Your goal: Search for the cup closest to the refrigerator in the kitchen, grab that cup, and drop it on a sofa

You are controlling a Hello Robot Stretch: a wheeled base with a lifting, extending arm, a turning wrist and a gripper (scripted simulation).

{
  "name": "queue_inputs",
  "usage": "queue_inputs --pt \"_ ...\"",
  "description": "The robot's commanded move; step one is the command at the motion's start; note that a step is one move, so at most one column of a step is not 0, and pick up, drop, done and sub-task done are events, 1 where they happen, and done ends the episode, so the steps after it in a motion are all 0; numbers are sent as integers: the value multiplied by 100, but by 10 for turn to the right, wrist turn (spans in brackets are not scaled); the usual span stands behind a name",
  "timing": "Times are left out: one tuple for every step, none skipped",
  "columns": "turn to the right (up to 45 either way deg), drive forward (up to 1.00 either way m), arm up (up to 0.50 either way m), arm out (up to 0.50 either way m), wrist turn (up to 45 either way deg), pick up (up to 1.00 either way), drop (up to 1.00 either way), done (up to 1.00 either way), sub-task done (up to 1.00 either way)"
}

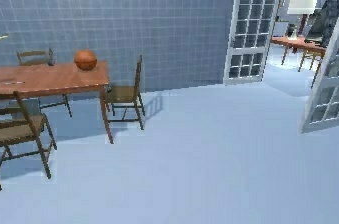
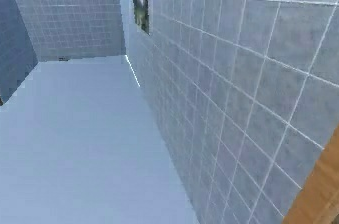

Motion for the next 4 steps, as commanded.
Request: queue_inputs --pt "210 0 0 0 0 0 0 0 0" --pt "0 100 0 0 0 0 0 0 0" --pt "0 100 0 0 0 0 0 0 0" --pt "90 0 0 0 0 0 0 0 0"
